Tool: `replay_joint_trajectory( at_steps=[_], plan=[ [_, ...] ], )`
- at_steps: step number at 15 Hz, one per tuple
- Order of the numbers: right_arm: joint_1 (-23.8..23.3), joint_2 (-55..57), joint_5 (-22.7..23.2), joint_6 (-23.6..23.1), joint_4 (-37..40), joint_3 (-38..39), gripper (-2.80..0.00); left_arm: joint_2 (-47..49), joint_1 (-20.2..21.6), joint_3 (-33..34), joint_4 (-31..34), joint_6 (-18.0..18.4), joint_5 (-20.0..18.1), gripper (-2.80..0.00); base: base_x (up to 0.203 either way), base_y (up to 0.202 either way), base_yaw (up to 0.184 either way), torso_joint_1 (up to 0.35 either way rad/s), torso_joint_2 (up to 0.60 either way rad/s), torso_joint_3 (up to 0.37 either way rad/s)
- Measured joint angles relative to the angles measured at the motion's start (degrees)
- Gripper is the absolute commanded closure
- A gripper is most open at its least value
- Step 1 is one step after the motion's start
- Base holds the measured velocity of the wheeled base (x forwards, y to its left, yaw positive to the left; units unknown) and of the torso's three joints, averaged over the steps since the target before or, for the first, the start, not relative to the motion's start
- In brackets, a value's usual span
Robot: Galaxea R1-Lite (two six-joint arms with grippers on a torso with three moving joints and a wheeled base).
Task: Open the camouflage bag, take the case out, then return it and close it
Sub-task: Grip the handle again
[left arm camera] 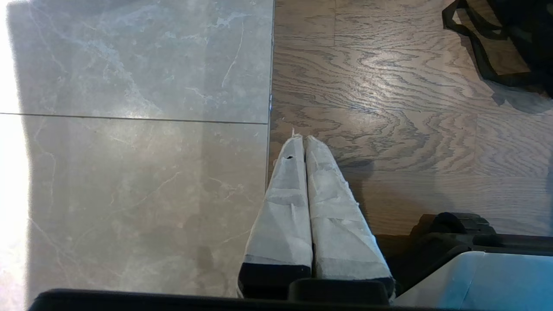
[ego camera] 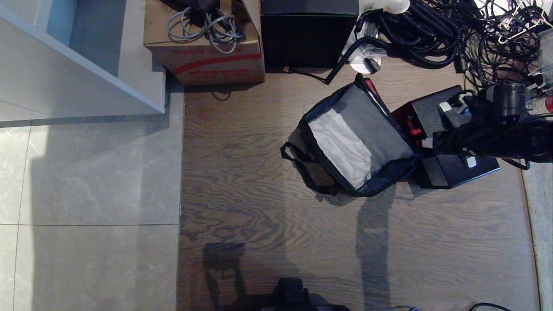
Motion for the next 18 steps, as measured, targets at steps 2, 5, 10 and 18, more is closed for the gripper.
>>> replay_joint_trajectory(
  at_steps=[2, 5, 10, 18],
  plan=[
    [-0.40, 1.31, -1.24, -6.00, -3.69, -0.15, -2.80, 0.00, 0.00, 0.00, 0.00, 0.02, 0.00, 0.00, 0.000, 0.000, 0.000, 0.000, 0.00, 0.000],
    [-0.67, 2.78, -10.16, -15.46, -10.29, -0.42, -2.80, 0.00, 0.00, 0.00, 0.02, 0.00, 0.02, 0.00, 0.000, 0.000, 0.000, 0.000, 0.00, 0.000],
    [-0.52, 2.21, -29.17, -30.01, -17.33, 1.13, -2.80, 0.00, 0.00, 0.00, 0.02, 0.02, 0.00, 0.00, 0.000, 0.000, 0.000, 0.000, 0.00, 0.000],
    [-0.36, 11.03, -32.04, -32.70, -32.90, -1.21, -2.80, 0.00, 0.00, 0.00, 0.00, 0.00, 0.02, 0.00, 0.000, 0.000, 0.000, 0.000, 0.00, 0.000]
  ],
)
